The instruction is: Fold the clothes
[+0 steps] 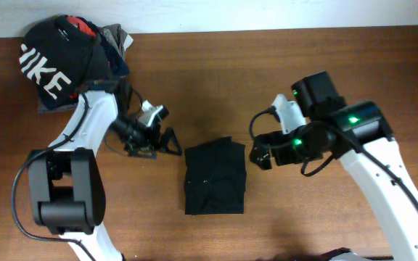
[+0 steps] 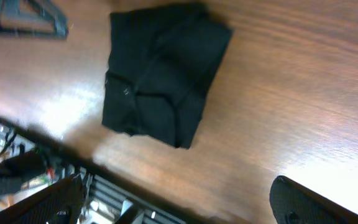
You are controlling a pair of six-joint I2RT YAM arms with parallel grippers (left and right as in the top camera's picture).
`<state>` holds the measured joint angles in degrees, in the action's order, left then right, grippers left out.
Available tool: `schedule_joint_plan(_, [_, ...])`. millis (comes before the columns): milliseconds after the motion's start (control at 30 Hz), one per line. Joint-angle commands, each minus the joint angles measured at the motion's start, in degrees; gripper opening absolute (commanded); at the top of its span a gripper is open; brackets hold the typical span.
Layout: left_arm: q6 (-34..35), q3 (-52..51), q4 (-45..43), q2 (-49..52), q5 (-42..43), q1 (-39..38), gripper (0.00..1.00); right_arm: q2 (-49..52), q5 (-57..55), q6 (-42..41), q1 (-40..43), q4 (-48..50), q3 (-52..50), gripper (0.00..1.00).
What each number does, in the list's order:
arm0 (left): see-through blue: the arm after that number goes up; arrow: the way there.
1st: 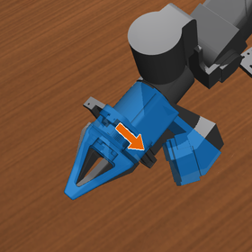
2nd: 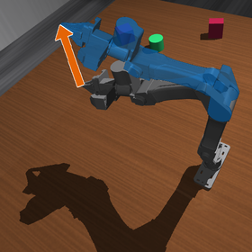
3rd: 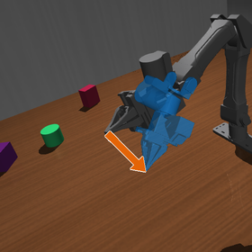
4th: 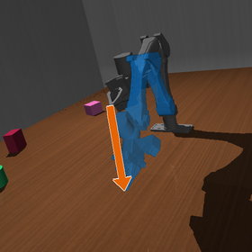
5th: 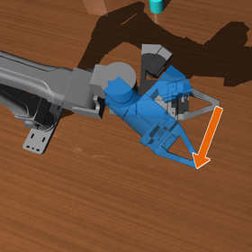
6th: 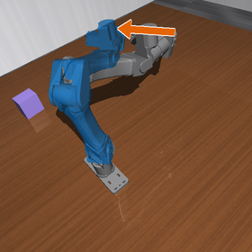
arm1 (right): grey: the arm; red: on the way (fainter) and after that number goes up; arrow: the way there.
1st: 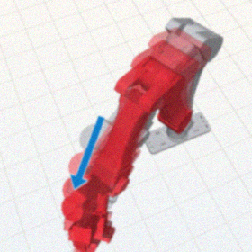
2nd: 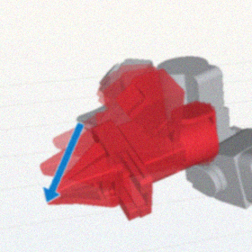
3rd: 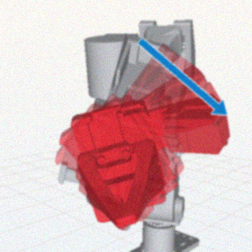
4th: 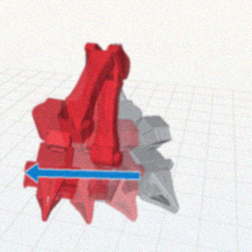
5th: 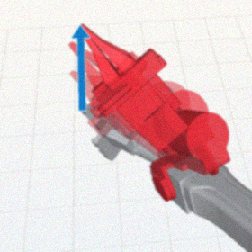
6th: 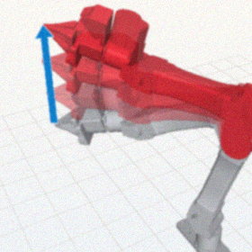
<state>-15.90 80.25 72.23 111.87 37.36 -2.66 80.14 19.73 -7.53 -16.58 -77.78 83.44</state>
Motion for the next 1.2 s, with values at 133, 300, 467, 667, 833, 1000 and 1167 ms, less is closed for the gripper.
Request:
schedule_joint_plan(133, [6.6, -14.1, -11.6, -17.7, 0.1, -1.2, 0.99, -0.6, -2.5, -0.4, 4.7, 0.2, 1.0, 0.99])
schedule_joint_plan(300, [16.9, -23.6, -18.9, -30.2, -5.7, -3.8, 0.99, -0.6, -2.5, -0.3, 5.4, 0.5, 1.0, 0.99])
schedule_joint_plan(467, [22.6, -33.3, -24.9, -34.1, -5.2, -4.1, 0.99, -0.6, -2.5, -0.2, 5.4, 1.3, 1.0, 0.99])
schedule_joint_plan(667, [22.5, -40.3, -30.8, -33.9, -1.7, -4.4, 0.99, -0.6, -2.5, -0.2, 5.4, 1.5, 1.0, 0.99])
schedule_joint_plan(833, [22.8, -40.8, -34.2, -33.8, -0.9, -5.9, 0.99, -0.6, -2.4, -0.2, 5.4, 1.7, 1.0, 0.99])
schedule_joint_plan(1000, [23.5, -40.8, -38.2, -31.8, 0.8, -6.5, 0.91, -0.6, -2.4, -0.2, 5.4, 1.6, 1.0, 0.99])
schedule_joint_plan(1167, [24.1, -40.8, -40.7, -27.5, 1.1, -6.5, 0.91, -0.6, -2.5, -0.2, 5.4, 1.6, 1.0, 0.99])
